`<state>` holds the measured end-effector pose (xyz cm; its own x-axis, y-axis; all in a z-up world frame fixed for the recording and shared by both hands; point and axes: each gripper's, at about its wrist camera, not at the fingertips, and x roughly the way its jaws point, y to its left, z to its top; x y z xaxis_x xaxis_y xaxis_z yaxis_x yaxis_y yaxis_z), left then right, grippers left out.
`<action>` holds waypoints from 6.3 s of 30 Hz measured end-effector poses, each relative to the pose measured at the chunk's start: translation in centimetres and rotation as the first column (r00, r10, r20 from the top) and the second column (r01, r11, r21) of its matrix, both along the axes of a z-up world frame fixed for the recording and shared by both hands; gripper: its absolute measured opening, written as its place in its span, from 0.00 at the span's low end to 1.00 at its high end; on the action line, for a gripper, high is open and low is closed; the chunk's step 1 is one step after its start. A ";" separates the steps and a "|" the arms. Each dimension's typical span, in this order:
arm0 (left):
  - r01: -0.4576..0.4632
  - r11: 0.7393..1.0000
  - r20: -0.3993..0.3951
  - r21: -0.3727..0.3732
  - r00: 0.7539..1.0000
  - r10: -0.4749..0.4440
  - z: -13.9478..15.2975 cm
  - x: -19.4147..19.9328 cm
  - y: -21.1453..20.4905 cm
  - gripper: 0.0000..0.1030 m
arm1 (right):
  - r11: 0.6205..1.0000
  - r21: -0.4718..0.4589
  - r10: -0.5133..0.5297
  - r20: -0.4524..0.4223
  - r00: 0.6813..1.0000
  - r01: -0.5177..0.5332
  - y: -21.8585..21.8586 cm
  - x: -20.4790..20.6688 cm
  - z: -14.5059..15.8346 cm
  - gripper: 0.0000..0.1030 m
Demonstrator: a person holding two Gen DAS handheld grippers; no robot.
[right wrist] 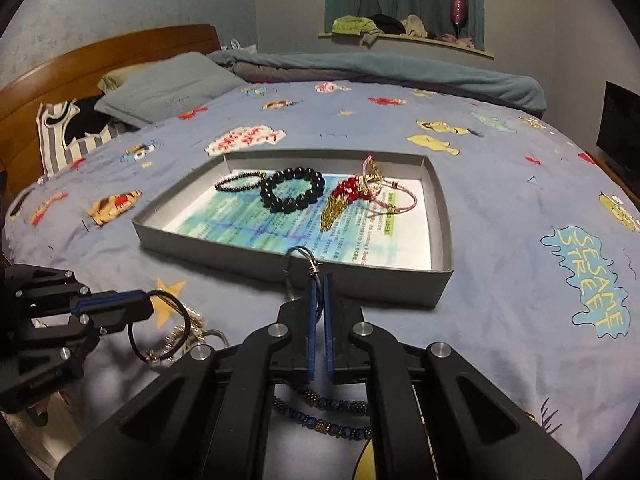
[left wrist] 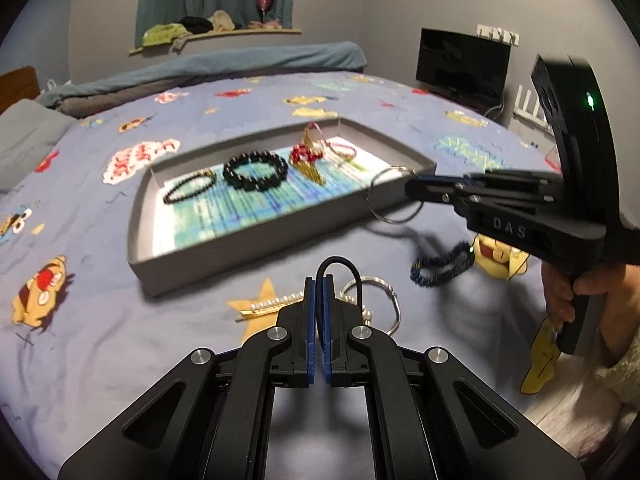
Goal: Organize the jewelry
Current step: 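Carry the black hair tie and silver bangle over the gray tray with both tools, then open both tools to drop the hair tie and bangle into the tray, then withdraw both open tools from the tray toward the remaining jewelry, then grasp the pearl circle hair clip with the left tool while the right tool grasps the blue bead bracelet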
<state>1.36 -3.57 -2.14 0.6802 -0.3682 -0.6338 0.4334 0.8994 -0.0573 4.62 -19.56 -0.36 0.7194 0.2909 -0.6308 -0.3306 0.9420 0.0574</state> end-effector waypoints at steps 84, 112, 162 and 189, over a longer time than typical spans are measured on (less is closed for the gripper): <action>-0.218 0.976 -0.064 -0.006 0.974 0.217 -0.8 13.4 7.0 0.42 | 0.999 0.021 0.033 -0.149 0.988 -0.031 6.9 10.4 -1.8 0.35; -0.277 0.960 0.006 -0.049 0.961 0.278 2.0 10.0 8.9 0.85 | 0.998 0.056 -0.017 -0.058 0.998 0.020 4.4 7.5 1.5 0.94; -0.084 0.996 -0.157 -0.022 0.984 0.080 -3.0 0.6 0.5 0.80 | 0.993 0.042 -0.103 -0.131 0.986 0.109 -6.7 -3.5 -2.5 0.89; -0.006 0.997 -0.146 0.074 0.989 0.017 -4.3 1.1 -2.9 0.42 | 0.999 0.010 -0.038 -0.171 0.984 0.040 -5.4 -2.9 -3.5 0.32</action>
